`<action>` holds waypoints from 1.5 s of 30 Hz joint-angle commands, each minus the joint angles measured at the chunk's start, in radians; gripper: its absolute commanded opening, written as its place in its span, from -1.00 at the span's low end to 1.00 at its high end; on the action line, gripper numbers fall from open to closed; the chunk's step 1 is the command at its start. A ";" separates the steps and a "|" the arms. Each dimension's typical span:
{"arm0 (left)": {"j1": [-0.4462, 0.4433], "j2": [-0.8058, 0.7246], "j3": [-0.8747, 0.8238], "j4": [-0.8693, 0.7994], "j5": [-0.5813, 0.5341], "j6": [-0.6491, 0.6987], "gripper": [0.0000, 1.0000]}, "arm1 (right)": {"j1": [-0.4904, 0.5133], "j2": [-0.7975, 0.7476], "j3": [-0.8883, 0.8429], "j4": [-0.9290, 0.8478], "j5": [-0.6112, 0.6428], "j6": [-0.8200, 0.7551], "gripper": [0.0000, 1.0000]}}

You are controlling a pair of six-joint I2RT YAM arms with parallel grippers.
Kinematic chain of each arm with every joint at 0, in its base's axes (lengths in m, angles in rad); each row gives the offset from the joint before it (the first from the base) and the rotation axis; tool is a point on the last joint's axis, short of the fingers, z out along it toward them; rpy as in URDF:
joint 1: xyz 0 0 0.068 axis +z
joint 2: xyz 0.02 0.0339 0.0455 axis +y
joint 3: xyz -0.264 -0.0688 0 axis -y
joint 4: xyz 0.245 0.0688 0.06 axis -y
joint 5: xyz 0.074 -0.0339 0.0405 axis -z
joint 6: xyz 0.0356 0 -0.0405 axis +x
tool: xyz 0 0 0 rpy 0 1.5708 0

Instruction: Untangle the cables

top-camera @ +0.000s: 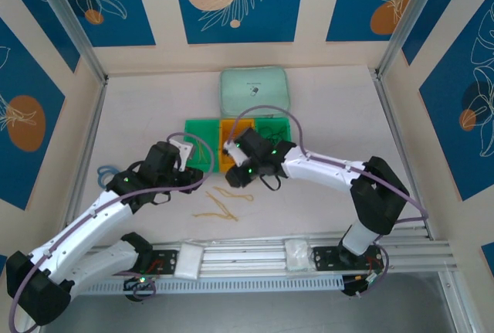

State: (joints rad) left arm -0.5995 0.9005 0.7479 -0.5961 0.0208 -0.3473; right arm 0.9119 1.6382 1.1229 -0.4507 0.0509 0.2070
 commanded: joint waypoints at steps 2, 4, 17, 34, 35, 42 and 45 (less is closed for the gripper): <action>0.012 -0.019 0.003 0.001 0.039 -0.005 -0.16 | 0.082 0.068 -0.022 -0.107 0.152 -0.164 -0.41; 0.012 -0.020 0.010 0.001 0.041 -0.005 -0.16 | 0.107 0.099 -0.017 -0.062 0.181 -0.177 -0.40; 0.015 -0.054 0.019 -0.031 0.024 -0.001 -0.16 | 0.147 0.208 0.072 -0.021 0.275 -0.239 -0.40; 0.027 -0.089 0.024 -0.043 -0.011 0.002 -0.16 | 0.122 0.251 0.096 -0.011 0.186 -0.240 -0.42; 0.027 -0.094 0.022 -0.046 -0.015 0.002 -0.15 | 0.119 0.257 0.098 -0.010 0.184 -0.238 -0.43; 0.035 -0.114 0.018 -0.054 -0.022 -0.002 -0.15 | 0.100 0.282 0.103 -0.014 0.173 -0.226 -0.50; 0.036 -0.118 0.017 -0.056 -0.024 -0.005 -0.15 | 0.096 0.278 0.099 -0.016 0.168 -0.222 -0.62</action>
State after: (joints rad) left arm -0.5777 0.7971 0.7483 -0.6308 0.0151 -0.3477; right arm 1.0153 1.9030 1.2079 -0.4572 0.2436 -0.0170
